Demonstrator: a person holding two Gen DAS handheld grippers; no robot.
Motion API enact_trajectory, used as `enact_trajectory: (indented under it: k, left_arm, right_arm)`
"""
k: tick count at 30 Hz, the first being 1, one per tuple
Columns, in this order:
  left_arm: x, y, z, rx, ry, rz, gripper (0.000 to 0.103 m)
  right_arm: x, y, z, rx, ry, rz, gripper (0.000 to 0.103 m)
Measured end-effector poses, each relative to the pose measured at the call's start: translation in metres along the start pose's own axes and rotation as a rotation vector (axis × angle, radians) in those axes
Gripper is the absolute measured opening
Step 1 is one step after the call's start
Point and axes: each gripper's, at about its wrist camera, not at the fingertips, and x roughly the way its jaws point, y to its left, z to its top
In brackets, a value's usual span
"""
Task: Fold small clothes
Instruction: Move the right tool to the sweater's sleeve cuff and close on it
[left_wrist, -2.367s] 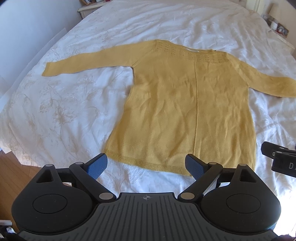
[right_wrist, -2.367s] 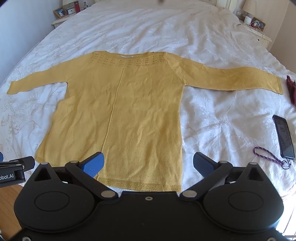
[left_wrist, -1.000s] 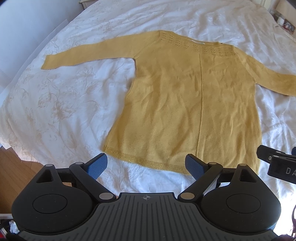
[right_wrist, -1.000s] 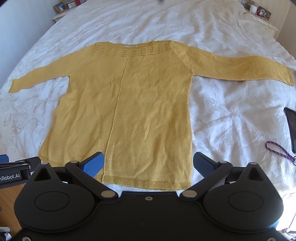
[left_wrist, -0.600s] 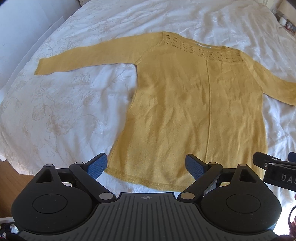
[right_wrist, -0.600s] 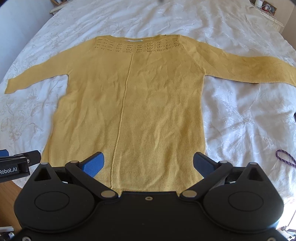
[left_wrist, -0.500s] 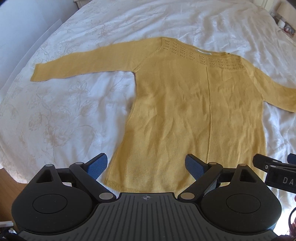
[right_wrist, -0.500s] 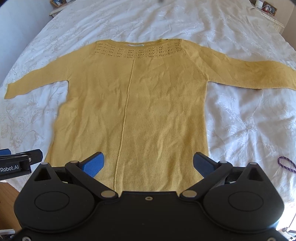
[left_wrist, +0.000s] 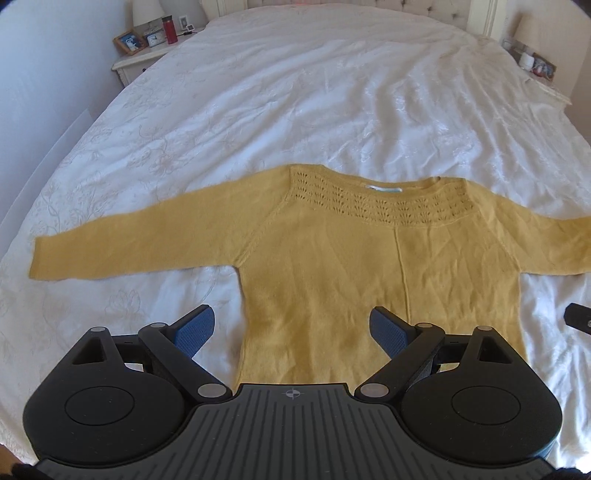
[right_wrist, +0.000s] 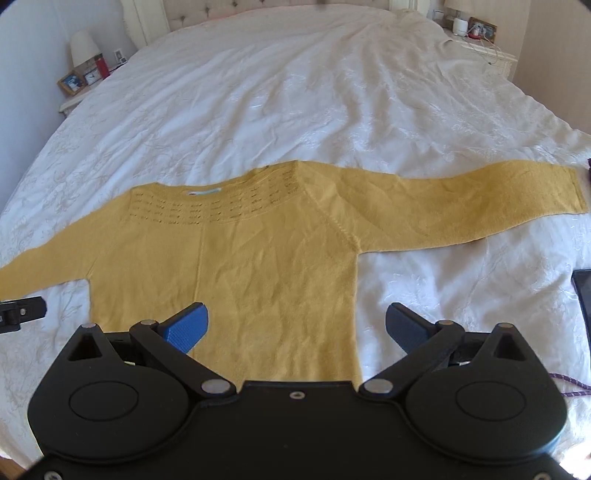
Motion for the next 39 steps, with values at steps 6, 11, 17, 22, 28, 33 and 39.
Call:
enact_trajectory:
  k: [6,11,17,22,28,33,39]
  left_arm:
    - [0.009,-0.029,0.010,-0.011,0.030,-0.020,0.092]
    - [0.002,-0.055,0.010,-0.091,0.030,0.026,0.092]
    - [0.001,-0.088,0.008,-0.152,0.048,0.047,0.092]
    - [-0.001,-0.112,0.005,-0.172,0.060,0.081,0.092]
    - [-0.003,-0.132,-0.001,-0.163,0.084,0.106,0.092]
    - [-0.001,-0.141,-0.003,-0.151,0.101,0.129,0.092]
    - [-0.001,-0.145,-0.005,-0.153,0.111,0.154,0.092]
  right_arm:
    - [0.022,-0.078,0.031,0.041,0.017,-0.067,0.089]
    - [0.038,-0.159,0.065,0.036,0.025,-0.127,0.089]
    - [0.059,-0.261,0.111,0.022,0.009,-0.204,0.089]
    - [0.071,-0.329,0.133,0.047,-0.030,-0.191,0.089]
    - [0.099,-0.387,0.136,0.143,0.014,-0.165,0.089]
    - [0.129,-0.407,0.128,0.182,0.106,-0.085,0.093]
    - [0.152,-0.416,0.122,0.213,0.141,-0.030,0.103]
